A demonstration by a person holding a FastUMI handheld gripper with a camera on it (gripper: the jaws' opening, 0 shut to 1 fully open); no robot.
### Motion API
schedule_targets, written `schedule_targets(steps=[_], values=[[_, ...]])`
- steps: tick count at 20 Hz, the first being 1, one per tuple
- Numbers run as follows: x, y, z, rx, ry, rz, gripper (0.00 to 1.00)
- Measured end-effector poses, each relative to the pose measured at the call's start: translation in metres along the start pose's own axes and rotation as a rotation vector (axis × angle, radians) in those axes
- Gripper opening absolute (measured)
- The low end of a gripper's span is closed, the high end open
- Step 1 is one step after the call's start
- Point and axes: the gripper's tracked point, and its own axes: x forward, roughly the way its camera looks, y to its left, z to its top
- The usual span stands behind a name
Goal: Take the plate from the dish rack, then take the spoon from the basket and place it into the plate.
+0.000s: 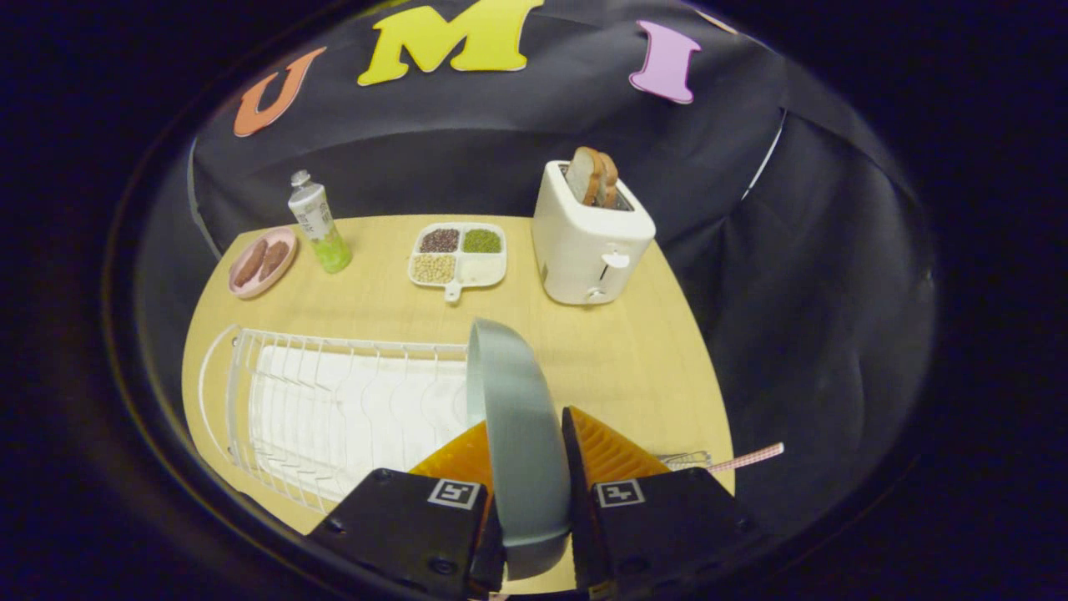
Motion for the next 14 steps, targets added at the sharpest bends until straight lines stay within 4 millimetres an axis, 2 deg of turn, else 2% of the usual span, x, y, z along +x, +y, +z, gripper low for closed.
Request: schedule_targets(steps=[2, 6, 10, 14], values=[[-0.013, 0.002, 0.006, 0.005, -0.044, 0.015, 0.35], [-0.035, 0.010, -0.017, 0.047, -0.055, 0.155, 0.35], [-0.055, 0.013, -0.057, 0.100, -0.056, 0.289, 0.35], [-0.068, 0.016, -0.109, 0.106, -0.066, 0.360, 0.35]])
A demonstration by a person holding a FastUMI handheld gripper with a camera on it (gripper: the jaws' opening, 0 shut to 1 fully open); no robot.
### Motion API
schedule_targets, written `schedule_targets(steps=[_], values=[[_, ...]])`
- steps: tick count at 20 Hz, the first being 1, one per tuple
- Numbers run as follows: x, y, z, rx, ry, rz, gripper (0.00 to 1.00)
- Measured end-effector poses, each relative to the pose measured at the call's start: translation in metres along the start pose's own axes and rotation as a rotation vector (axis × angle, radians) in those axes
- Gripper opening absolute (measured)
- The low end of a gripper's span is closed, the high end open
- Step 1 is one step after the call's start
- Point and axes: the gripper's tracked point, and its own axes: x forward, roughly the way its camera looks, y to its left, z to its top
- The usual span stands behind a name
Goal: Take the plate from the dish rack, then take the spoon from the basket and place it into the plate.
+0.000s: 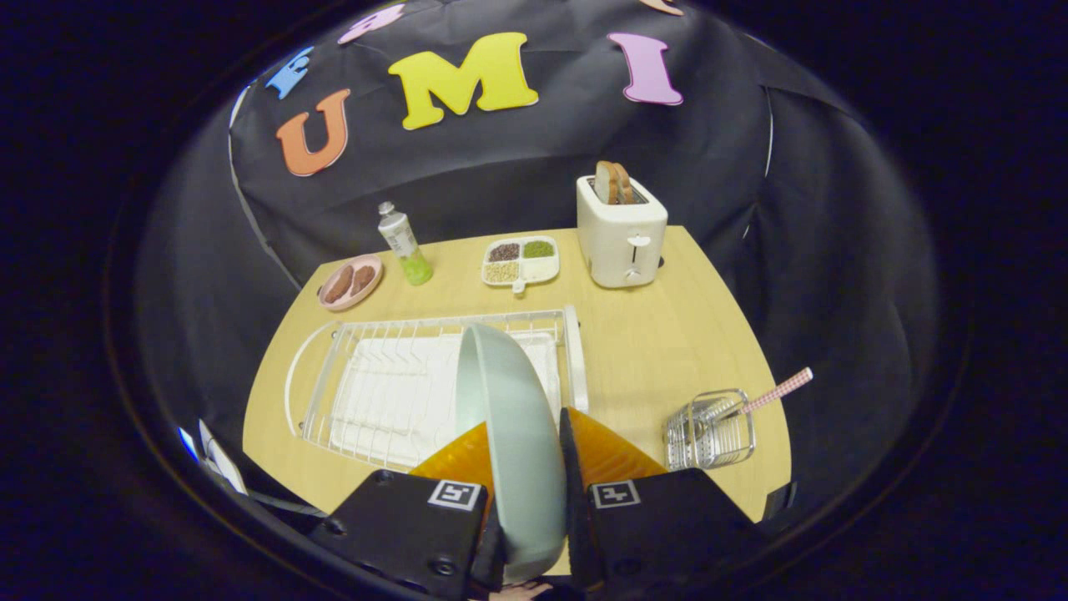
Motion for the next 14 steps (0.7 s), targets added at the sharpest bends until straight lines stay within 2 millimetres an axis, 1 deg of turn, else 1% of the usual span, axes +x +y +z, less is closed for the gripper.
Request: schedule_targets(steps=[3, 6, 9, 13, 14], values=[[-0.006, 0.007, -0.039, 0.018, 0.016, 0.067, 0.34], [-0.005, 0.014, -0.077, 0.033, 0.025, 0.125, 0.35], [0.004, 0.022, -0.109, 0.058, 0.045, 0.180, 0.35], [0.019, 0.026, -0.146, 0.158, 0.099, 0.268, 0.35], [0.023, 0.025, -0.155, 0.184, 0.120, 0.282, 0.34]])
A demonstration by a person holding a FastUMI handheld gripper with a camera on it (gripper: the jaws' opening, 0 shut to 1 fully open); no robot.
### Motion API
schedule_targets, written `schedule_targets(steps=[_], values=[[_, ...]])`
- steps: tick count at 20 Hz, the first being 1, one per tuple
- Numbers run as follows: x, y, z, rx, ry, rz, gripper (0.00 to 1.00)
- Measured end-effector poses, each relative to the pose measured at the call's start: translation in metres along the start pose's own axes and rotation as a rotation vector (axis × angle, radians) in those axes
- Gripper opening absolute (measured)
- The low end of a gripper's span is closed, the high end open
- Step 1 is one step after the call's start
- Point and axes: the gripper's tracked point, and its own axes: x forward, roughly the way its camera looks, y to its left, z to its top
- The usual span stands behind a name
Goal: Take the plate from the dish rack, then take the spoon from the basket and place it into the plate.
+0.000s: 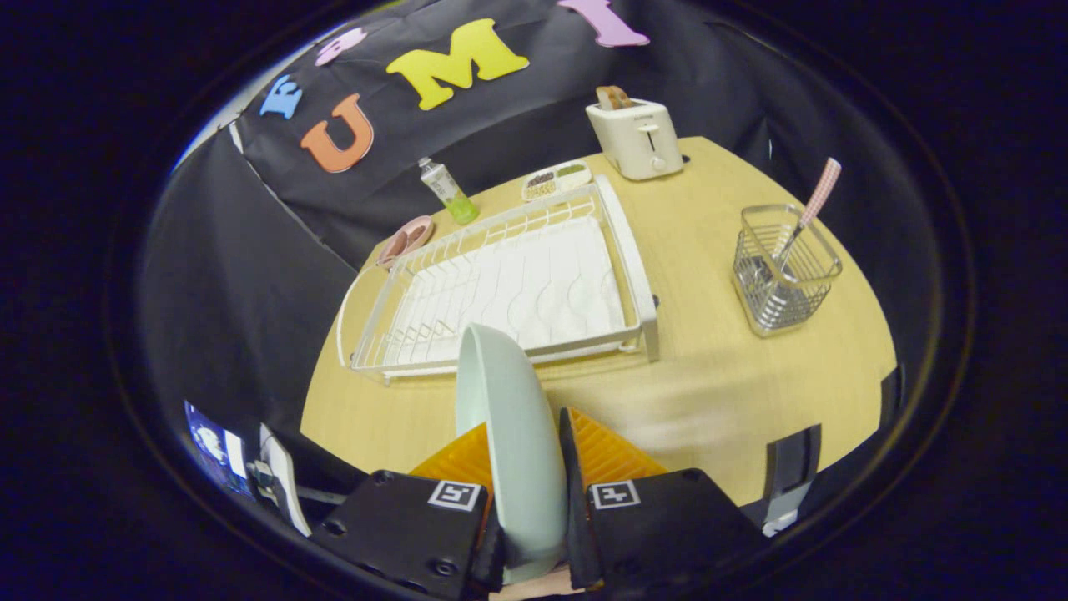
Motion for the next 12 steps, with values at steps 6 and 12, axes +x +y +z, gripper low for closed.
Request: schedule_targets(steps=[6, 12], values=[[0.022, -0.027, -0.016, 0.147, 0.007, 0.061, 0.35], [0.038, -0.047, -0.010, 0.286, -0.007, 0.140, 0.36]])
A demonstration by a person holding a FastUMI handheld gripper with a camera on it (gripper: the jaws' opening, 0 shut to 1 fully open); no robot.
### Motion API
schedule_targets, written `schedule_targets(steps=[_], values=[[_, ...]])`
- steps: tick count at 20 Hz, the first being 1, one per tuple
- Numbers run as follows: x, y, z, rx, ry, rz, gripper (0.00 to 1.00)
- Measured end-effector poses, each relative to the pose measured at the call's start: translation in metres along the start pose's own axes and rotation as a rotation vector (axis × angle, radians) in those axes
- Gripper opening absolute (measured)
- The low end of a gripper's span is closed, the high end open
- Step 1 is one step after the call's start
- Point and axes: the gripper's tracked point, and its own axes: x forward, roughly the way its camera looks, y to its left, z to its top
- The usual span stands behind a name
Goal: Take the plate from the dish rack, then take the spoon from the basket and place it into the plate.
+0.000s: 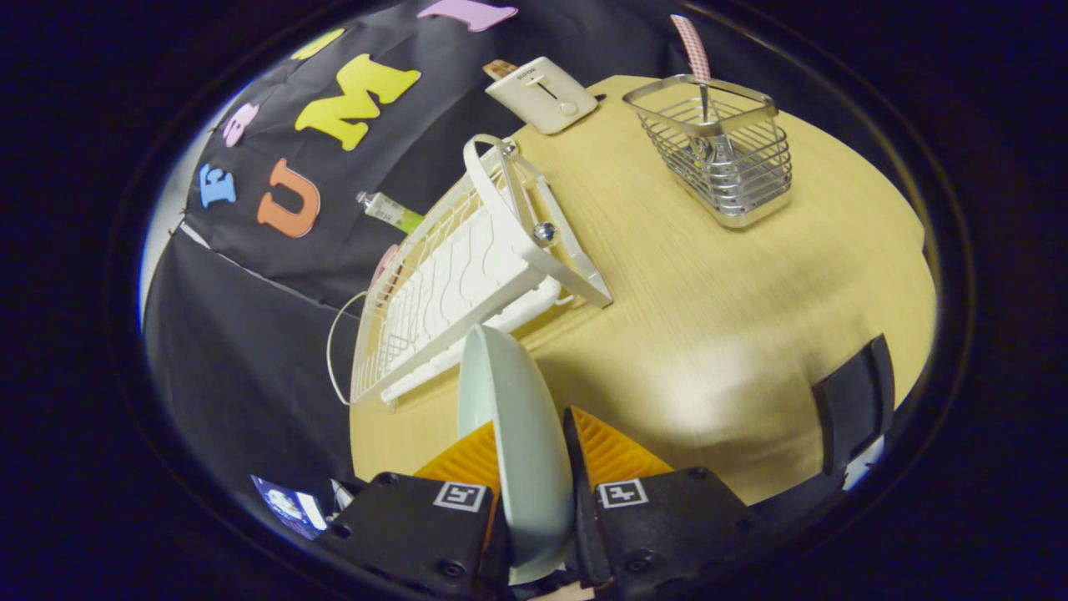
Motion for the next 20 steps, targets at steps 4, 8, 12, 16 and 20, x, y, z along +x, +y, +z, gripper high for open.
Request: schedule_targets(steps=[4, 8, 12, 16, 20], values=[[0.001, -0.002, 0.007, 0.017, -0.012, 0.025, 0.44], [0.005, -0.008, 0.012, 0.016, -0.016, 0.026, 0.53], [-0.003, -0.006, 0.017, -0.039, -0.052, 0.019, 0.59], [-0.028, -0.013, 0.035, -0.195, -0.196, -0.053, 0.69], [-0.072, -0.026, 0.058, -0.407, -0.399, -0.168, 0.75]])
